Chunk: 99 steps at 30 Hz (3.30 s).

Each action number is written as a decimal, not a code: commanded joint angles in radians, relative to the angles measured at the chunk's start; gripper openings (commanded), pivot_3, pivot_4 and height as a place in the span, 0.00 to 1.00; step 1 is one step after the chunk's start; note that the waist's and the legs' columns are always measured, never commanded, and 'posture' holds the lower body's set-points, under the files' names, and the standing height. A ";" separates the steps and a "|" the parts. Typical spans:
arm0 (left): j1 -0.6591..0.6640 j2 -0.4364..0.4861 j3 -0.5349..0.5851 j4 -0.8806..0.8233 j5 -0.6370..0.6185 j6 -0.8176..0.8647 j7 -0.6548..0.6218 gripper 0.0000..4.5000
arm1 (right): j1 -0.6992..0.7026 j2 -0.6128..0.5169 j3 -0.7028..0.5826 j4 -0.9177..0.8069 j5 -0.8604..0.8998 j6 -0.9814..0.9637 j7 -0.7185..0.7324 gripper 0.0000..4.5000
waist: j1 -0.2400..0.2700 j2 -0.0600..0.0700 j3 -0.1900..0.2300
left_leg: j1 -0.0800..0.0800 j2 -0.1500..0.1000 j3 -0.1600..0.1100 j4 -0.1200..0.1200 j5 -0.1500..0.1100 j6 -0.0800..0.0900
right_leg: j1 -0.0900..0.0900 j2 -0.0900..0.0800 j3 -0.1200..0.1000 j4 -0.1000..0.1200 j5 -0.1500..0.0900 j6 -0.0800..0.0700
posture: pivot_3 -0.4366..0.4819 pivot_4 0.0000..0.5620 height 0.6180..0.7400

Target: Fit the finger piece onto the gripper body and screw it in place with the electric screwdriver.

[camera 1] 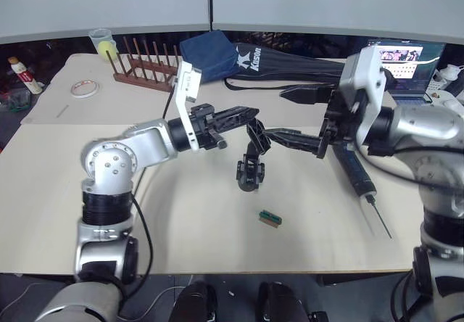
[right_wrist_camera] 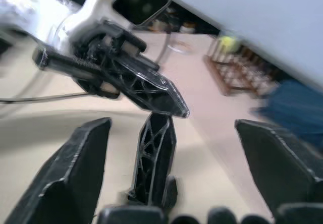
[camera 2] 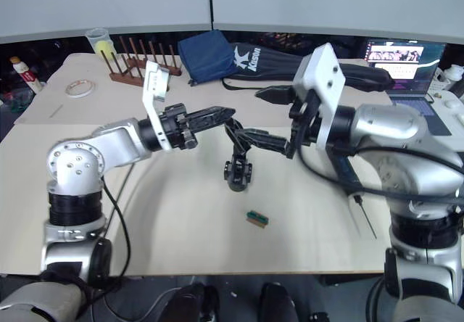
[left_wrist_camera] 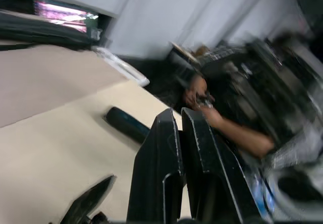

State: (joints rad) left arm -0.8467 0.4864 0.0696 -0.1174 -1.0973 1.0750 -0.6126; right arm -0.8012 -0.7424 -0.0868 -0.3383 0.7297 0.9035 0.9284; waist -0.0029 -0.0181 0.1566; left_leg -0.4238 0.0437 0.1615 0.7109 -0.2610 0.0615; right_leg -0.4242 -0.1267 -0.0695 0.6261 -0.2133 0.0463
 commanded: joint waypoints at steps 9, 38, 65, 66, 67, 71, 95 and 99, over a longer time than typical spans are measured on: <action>-0.157 0.130 -0.073 0.082 0.058 0.019 -0.394 0.00 | -0.163 0.040 0.060 0.202 0.216 0.306 0.104 0.93 | -0.003 0.000 0.000 | 0.000 0.002 0.000 0.000 0.000 0.000 | -0.001 0.000 0.000 0.000 0.000 0.000 | 0.48 0.27 1.00; -0.138 0.120 -0.056 0.075 0.091 0.039 -0.422 0.00 | -0.199 0.094 0.119 0.193 0.214 0.282 0.183 0.08 | -0.005 0.000 0.000 | -0.001 0.002 0.000 0.000 0.000 0.000 | -0.002 0.000 0.000 0.000 0.000 0.000 | 0.48 0.27 1.00; 0.103 0.072 -0.347 0.574 0.887 -1.037 -0.709 1.00 | 0.192 0.010 0.094 -0.031 0.033 -0.106 0.205 0.08 | 0.015 0.001 0.000 | -0.013 0.002 0.002 0.004 -0.001 0.003 | -0.013 -0.002 0.000 0.002 0.002 -0.001 | 0.48 0.27 1.00; 0.097 0.052 -0.348 0.601 0.900 -1.056 -0.705 1.00 | 0.199 0.010 0.093 -0.038 0.034 -0.106 0.199 0.08 | 0.015 0.001 0.000 | -0.014 0.001 0.002 0.004 -0.001 0.003 | -0.013 -0.002 0.000 0.003 0.002 -0.001 | 0.48 0.27 1.00; 0.086 0.015 -0.351 0.646 0.911 -1.077 -0.696 1.00 | 0.205 0.010 0.090 -0.046 0.037 -0.103 0.190 0.08 | 0.015 0.001 0.000 | -0.014 0.001 0.002 0.004 -0.001 0.003 | -0.013 -0.002 0.000 0.003 0.002 -0.001 | 0.48 0.27 1.00; 0.051 -0.097 -0.349 0.749 0.938 -1.120 -0.669 1.00 | 0.224 0.007 0.076 -0.071 0.051 -0.088 0.161 0.08 | 0.015 0.001 0.001 | -0.014 0.001 0.002 0.005 -0.001 0.004 | -0.013 -0.002 -0.001 0.003 0.002 0.000 | 0.48 0.27 1.00; 0.033 -0.236 -0.317 0.877 0.999 -1.196 -0.640 0.51 | 0.302 0.106 0.077 -0.030 0.001 -0.298 0.134 0.08 | 0.014 0.000 0.000 | -0.014 0.002 0.001 0.006 -0.003 0.006 | -0.013 -0.002 -0.001 0.003 0.002 0.000 | 0.48 0.27 1.00; 0.063 -0.229 -0.321 0.840 1.009 -1.197 -0.629 0.51 | 0.265 0.176 0.140 0.107 -0.098 -0.442 0.198 0.08 | 0.013 0.000 0.000 | -0.014 0.001 0.001 0.007 -0.003 0.006 | -0.012 -0.002 -0.001 0.003 0.002 0.001 | 0.48 0.27 1.00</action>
State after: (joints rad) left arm -0.7895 0.2604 -0.2508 0.7569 -0.0935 -0.1228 -1.2373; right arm -0.5108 -0.5756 0.0426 -0.2562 0.6611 0.5371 1.0961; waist 0.0105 -0.0178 0.1570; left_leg -0.4381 0.0449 0.1626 0.7180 -0.2638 0.0677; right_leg -0.4365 -0.1289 -0.0704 0.6285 -0.2111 0.0471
